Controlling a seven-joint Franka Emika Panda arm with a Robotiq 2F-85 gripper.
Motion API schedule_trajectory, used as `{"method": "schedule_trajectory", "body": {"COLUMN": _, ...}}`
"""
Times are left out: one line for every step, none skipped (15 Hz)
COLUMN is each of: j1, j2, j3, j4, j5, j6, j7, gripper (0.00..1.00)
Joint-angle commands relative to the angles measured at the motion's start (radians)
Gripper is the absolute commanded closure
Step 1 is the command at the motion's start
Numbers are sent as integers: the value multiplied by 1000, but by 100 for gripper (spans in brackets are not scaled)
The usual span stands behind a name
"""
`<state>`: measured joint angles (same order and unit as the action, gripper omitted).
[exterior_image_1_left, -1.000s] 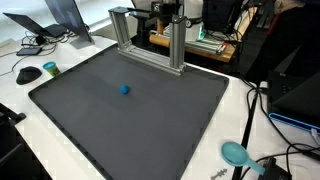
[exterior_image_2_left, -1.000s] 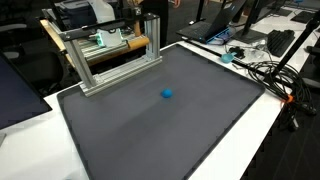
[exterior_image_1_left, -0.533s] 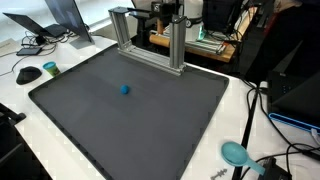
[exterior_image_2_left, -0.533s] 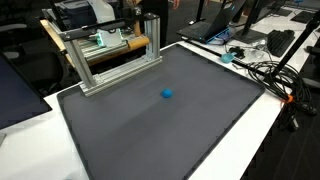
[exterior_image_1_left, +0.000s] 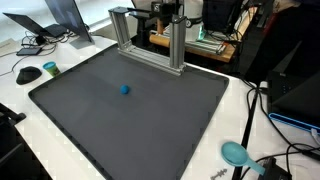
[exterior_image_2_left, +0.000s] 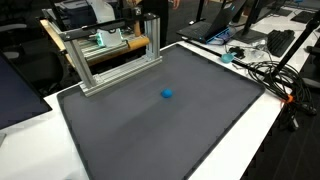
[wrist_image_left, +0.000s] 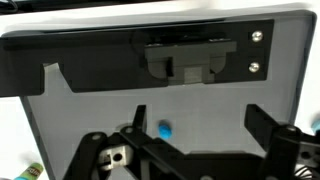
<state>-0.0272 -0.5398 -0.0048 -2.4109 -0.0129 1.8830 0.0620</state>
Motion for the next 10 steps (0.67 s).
{"method": "schedule_trajectory", "body": {"j1": -2, "j2": -60, "j3": -26, "j4": -67, "j5": 15, "j6": -5, "j7": -34, "gripper": 0}}
{"method": "schedule_trajectory", "body": {"j1": -2, "j2": -74, "j3": -32, "j4": -91, "j5": 17, "j6": 11, "j7": -39, "gripper": 0}}
{"method": "schedule_trajectory", "body": {"j1": -4, "j2": -20, "j3": -15, "j4": -37, "j5": 4, "j6": -3, "j7": -14, "gripper": 0}}
{"method": "schedule_trajectory", "body": {"j1": -5, "j2": -28, "j3": -19, "j4": -52, "j5": 4, "j6": -3, "j7": -18, "gripper": 0}}
{"method": "schedule_trajectory", "body": {"j1": -5, "j2": -36, "j3": -21, "j4": -61, "j5": 4, "j6": -2, "j7": -20, "gripper": 0}}
{"method": "schedule_trajectory", "body": {"j1": -5, "j2": -42, "j3": -21, "j4": -67, "j5": 4, "j6": -2, "j7": -20, "gripper": 0}}
{"method": "schedule_trajectory", "body": {"j1": -5, "j2": -46, "j3": -21, "j4": -71, "j5": 4, "j6": -2, "j7": -20, "gripper": 0}}
{"method": "schedule_trajectory", "body": {"j1": -5, "j2": -47, "j3": -21, "j4": -72, "j5": 4, "j6": -2, "j7": -20, "gripper": 0}}
{"method": "schedule_trajectory", "body": {"j1": -3, "j2": -47, "j3": -17, "j4": -78, "j5": 9, "j6": 10, "j7": -13, "gripper": 0}}
{"method": "schedule_trajectory", "body": {"j1": -1, "j2": -51, "j3": -13, "j4": -87, "j5": 10, "j6": 26, "j7": -8, "gripper": 0}}
